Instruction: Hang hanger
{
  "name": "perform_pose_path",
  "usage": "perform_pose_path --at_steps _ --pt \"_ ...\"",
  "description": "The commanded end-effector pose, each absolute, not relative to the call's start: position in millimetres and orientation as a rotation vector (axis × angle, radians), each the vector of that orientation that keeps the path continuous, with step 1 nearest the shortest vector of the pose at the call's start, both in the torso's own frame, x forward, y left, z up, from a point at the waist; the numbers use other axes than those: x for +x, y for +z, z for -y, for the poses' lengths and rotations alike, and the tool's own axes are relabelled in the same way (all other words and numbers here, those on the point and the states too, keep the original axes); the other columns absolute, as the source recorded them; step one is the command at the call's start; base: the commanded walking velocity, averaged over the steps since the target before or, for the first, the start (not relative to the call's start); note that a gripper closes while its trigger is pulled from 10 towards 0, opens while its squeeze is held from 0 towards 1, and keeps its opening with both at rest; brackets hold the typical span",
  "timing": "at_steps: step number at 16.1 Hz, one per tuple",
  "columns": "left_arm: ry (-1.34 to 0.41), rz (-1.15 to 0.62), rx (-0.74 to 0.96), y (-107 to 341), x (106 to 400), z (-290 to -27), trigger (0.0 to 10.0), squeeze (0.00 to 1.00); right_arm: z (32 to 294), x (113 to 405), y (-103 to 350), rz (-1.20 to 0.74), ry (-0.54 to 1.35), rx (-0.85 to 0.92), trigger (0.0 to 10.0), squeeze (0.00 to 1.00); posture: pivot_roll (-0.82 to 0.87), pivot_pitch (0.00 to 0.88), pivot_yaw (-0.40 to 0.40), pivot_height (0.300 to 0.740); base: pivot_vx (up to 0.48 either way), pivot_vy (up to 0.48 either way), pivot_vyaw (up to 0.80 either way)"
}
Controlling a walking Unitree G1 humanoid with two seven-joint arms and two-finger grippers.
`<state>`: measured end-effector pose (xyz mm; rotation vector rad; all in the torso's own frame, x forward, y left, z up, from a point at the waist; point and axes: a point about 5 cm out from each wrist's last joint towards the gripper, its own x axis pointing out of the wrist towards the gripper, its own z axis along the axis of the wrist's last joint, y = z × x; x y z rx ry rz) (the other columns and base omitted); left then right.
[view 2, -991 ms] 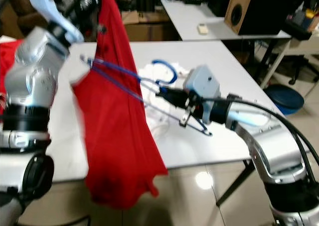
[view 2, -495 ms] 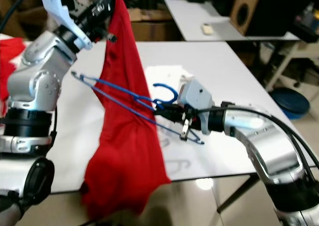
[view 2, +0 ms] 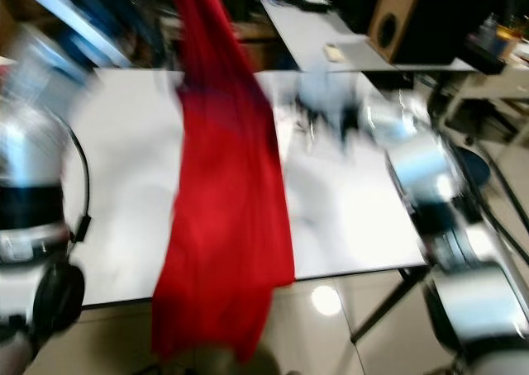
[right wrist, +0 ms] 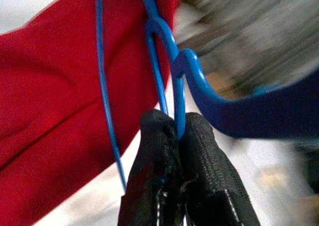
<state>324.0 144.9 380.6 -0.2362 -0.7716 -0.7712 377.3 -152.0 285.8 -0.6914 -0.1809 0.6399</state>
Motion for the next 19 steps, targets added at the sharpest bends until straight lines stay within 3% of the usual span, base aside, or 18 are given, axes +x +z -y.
perform_pose_path --at_steps 1,2,4,5,7,11,13,16,19 --pt "-0.734 0.977 -0.328 414.1 306.8 -163.0 10.0 0.0 170.2 380.2 332.6 0.396 0.428 -0.638 10.0 0.0 -0.09 0.0 -0.046 0.74 0.0 0.0 0.0" --pt "-0.712 1.069 -0.399 428.2 298.4 -177.7 10.0 0.0 176.0 371.2 385.5 0.669 0.297 -0.508 10.0 0.0 -0.09 0.0 -0.045 0.74 0.0 0.0 0.0" --pt "-0.726 1.076 -0.362 425.1 295.1 -177.2 10.0 0.0 177.3 362.1 407.6 0.827 0.278 -0.481 10.0 0.0 -0.1 0.0 -0.041 0.74 0.0 0.0 0.0" --pt "-0.747 1.054 -0.369 420.0 296.0 -173.4 10.0 0.0 174.4 365.7 400.0 0.815 0.3 -0.497 10.0 0.0 -0.1 0.0 -0.038 0.74 0.0 0.0 0.0" --pt "-0.771 0.997 -0.358 408.3 301.3 -163.9 10.0 0.0 167.8 374.0 368.2 0.729 0.359 -0.568 10.0 0.0 -0.11 0.0 -0.033 0.74 0.0 0.0 0.0" --pt "-0.814 0.647 -0.158 345.3 323.3 -124.4 10.0 0.0 163.5 375.6 257.6 0.389 0.641 -0.677 10.0 0.0 -0.11 0.0 -0.017 0.74 0.0 0.0 0.0" --pt "-0.812 0.467 -0.076 307.6 328.4 -107.3 10.0 0.0 167.8 337.3 174.9 0.105 0.925 -0.67 10.0 0.0 -0.11 0.0 -0.013 0.74 0.0 0.0 0.0" --pt "-0.695 0.362 0.004 291.6 349.2 -108.2 10.0 0.0 174.9 313.8 161.2 0.025 1.015 -0.609 10.0 0.0 -0.11 0.0 0.003 0.74 0.0 0.0 0.0" --pt "-0.592 0.279 0.045 277.1 367.0 -115.1 10.0 0.0 183.4 297.7 181.0 0.053 1.046 -0.583 10.0 0.0 -0.12 0.0 0.022 0.74 0.0 0.0 0.0"
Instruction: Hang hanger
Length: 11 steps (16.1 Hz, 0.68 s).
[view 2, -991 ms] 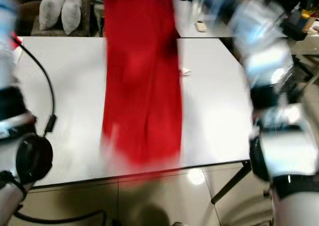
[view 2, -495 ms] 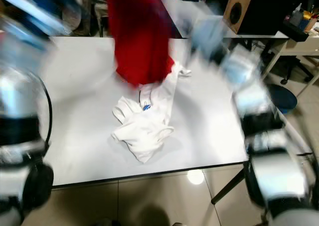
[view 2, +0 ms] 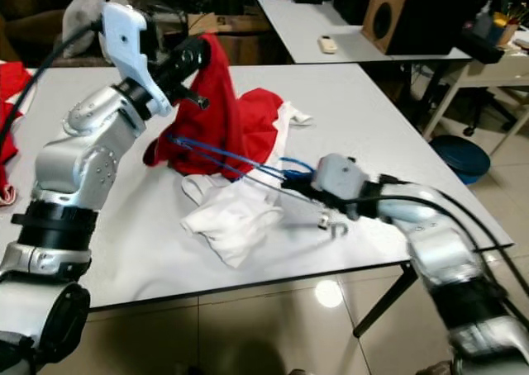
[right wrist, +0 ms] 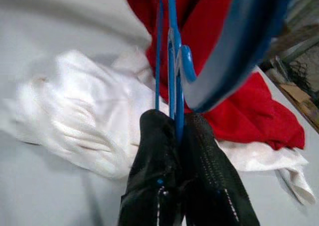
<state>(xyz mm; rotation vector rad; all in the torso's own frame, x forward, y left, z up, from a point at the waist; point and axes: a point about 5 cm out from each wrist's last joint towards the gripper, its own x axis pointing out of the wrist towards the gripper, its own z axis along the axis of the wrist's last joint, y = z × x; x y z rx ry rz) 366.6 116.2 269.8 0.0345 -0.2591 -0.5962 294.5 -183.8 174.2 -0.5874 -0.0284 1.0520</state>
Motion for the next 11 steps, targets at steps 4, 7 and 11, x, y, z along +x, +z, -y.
perform_pose_path --at_steps 4,7,11 --pt "-0.471 0.117 0.187 227.0 377.9 -140.0 10.0 0.0 202.5 261.9 226.6 0.058 1.117 -0.578 10.0 0.0 -0.12 0.0 0.031 0.74 0.0 0.0 0.0" --pt "-0.492 -0.043 0.173 176.1 365.5 -158.4 10.0 0.0 216.5 244.4 262.4 0.107 1.114 -0.544 10.0 0.0 -0.11 0.0 0.032 0.74 0.0 0.0 0.0" --pt "-0.698 -0.024 0.046 168.0 338.7 -141.3 10.0 1.0 234.8 266.7 265.3 0.14 0.77 -0.533 10.0 0.0 -0.11 0.0 0.036 0.74 0.0 0.0 0.0"
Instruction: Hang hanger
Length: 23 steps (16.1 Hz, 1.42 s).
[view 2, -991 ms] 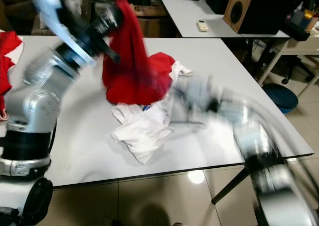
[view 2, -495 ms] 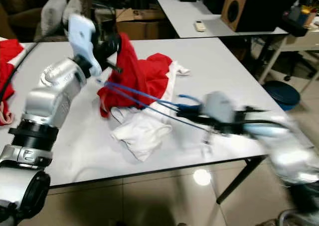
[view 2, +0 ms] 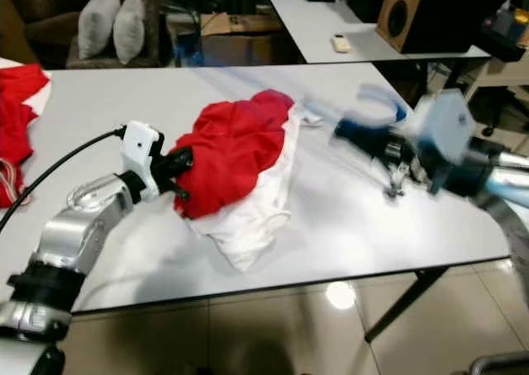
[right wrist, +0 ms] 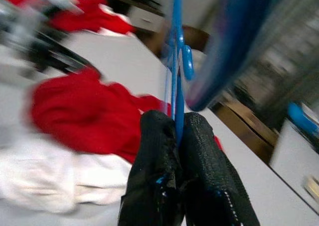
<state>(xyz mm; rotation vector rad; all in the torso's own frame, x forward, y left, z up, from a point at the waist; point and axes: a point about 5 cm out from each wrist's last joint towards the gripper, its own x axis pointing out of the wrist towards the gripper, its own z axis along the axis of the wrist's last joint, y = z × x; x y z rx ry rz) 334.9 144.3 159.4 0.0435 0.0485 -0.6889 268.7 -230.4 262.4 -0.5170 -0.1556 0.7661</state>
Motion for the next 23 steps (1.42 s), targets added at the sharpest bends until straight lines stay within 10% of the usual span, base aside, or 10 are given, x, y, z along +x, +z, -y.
perform_pose_path --at_steps 1,5,11,12,13,15,16,23 --pt "-0.785 -0.004 0.041 170.9 324.7 -133.7 10.0 1.0 234.6 278.1 260.9 0.174 0.591 -0.522 10.0 0.0 -0.11 0.0 0.044 0.74 0.0 0.0 0.0" --pt "-1.0 0.095 0.065 199.3 292.0 -127.5 10.0 1.0 218.8 285.2 233.9 0.186 0.309 -0.241 10.0 0.0 -0.1 0.0 0.055 0.74 0.0 0.0 0.0" --pt "-0.662 0.251 -0.069 239.4 306.6 -149.5 10.0 1.0 171.3 278.5 205.3 0.111 0.234 0.102 10.0 0.0 -0.09 0.0 0.032 0.74 0.0 0.0 0.0" --pt "-0.584 0.232 -0.03 235.0 307.0 -156.2 10.0 0.11 164.5 275.2 204.9 0.105 0.238 0.123 10.0 0.0 -0.09 0.0 0.025 0.74 0.0 0.0 0.0" --pt "-0.651 0.208 0.044 229.4 299.7 -152.3 10.0 0.0 160.4 273.5 205.1 0.1 0.248 0.14 10.0 0.0 -0.09 0.0 0.024 0.74 0.0 0.0 0.0" --pt "-0.837 0.119 0.166 217.7 284.8 -142.2 10.0 0.2 155.1 271.5 204.6 0.082 0.274 0.141 10.0 0.0 -0.09 0.0 0.019 0.74 0.0 0.0 0.0" --pt "-0.958 0.0 0.316 203.2 274.4 -140.8 10.0 0.95 152.5 270.7 203.5 0.063 0.291 0.137 10.0 0.0 -0.09 0.0 0.015 0.74 0.0 0.0 0.0" --pt "-0.959 -0.225 0.391 192.0 270.6 -170.7 10.0 1.0 155.5 271.6 196.7 -0.001 0.245 0.088 10.0 0.0 -0.09 0.009 0.021 0.74 0.0 0.0 0.0"
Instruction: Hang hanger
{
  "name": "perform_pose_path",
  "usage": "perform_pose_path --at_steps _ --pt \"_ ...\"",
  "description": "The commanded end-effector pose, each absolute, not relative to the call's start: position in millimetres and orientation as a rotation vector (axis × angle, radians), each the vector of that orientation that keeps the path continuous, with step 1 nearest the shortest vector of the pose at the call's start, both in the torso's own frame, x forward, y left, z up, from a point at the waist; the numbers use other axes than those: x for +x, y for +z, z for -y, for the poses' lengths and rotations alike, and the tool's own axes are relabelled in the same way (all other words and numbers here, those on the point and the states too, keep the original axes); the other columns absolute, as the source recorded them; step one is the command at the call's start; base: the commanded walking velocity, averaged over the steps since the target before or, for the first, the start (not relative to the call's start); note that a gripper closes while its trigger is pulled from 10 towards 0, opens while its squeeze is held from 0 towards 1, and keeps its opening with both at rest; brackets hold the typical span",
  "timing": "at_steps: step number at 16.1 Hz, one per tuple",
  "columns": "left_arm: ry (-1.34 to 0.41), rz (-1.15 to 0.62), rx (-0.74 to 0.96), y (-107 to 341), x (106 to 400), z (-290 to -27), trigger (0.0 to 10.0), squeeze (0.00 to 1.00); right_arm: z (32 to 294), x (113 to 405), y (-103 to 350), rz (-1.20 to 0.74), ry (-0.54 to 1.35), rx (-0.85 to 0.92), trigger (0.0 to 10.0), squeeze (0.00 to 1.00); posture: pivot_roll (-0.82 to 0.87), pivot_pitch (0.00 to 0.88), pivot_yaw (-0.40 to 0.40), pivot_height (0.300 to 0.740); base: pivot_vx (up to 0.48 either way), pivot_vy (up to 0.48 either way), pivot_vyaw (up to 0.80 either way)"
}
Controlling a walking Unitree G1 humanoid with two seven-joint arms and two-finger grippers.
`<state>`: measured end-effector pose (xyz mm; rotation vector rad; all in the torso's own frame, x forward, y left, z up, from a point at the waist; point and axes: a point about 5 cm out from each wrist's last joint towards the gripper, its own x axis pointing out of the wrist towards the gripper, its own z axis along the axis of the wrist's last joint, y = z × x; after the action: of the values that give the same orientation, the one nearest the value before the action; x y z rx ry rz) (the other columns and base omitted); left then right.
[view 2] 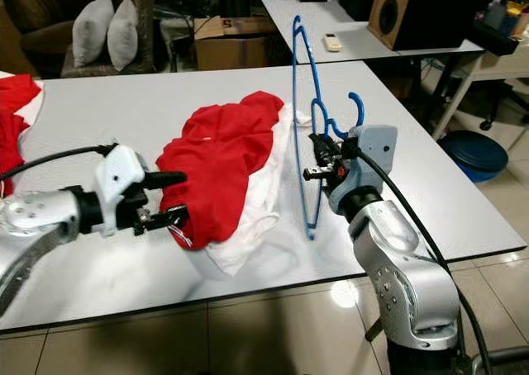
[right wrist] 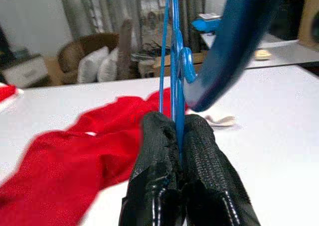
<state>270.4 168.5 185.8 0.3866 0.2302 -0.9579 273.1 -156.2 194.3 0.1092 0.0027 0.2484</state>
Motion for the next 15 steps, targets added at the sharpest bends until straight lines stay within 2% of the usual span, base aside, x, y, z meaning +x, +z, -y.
perform_pose_path --at_steps 1,2,5,7,9,11,13,14,15 --pt "-0.962 -0.242 0.399 192.5 270.0 -174.4 10.0 1.0 158.2 272.2 195.7 -0.01 0.235 0.017 10.0 0.0 -0.09 0.009 0.02 0.74 0.0 0.0 0.0" --pt "-0.932 -0.232 0.418 196.7 272.5 -182.8 10.0 1.0 165.8 274.4 194.0 -0.013 0.195 -0.105 10.0 0.0 -0.09 0.008 0.017 0.74 0.0 0.0 0.0" --pt "-0.794 -0.065 0.287 220.6 285.9 -189.0 10.0 1.0 168.7 277.1 198.5 0.02 0.184 -0.072 10.0 0.0 -0.09 0.006 0.011 0.74 0.0 0.0 0.0" --pt "-0.668 0.1 0.078 238.5 297.1 -186.1 10.0 1.0 160.3 278.9 202.6 0.057 0.209 -0.003 10.0 0.0 -0.09 0.005 0.007 0.74 0.0 0.0 0.0" --pt "-0.653 0.117 0.023 236.6 298.0 -181.2 10.0 1.0 155.5 279.2 200.9 0.049 0.213 -0.032 10.0 0.0 -0.09 0.005 0.005 0.74 0.0 0.0 0.0" --pt "-0.729 0.061 0.117 226.9 292.5 -171.0 10.0 1.0 154.8 279.7 197.6 0.042 0.208 -0.1 10.0 0.0 -0.09 0.006 0.002 0.74 0.0 0.0 0.0" --pt "-0.769 0.036 0.131 225.8 289.8 -170.8 10.0 1.0 155.8 280.8 196.8 0.044 0.212 -0.1 10.0 0.0 -0.09 0.003 -0.002 0.74 0.0 0.0 0.0" --pt "-0.793 -0.032 0.274 215.8 285.9 -174.3 10.0 1.0 156.2 282.1 197.1 0.051 0.212 -0.091 10.0 0.0 -0.09 0.003 -0.003 0.74 0.0 0.0 0.0" --pt "-0.777 -0.029 0.278 215.1 286.9 -175.6 10.0 1.0 156.4 282.5 197.3 0.053 0.211 -0.09 10.0 0.0 -0.09 0.003 -0.003 0.74 0.0 0.0 0.0"
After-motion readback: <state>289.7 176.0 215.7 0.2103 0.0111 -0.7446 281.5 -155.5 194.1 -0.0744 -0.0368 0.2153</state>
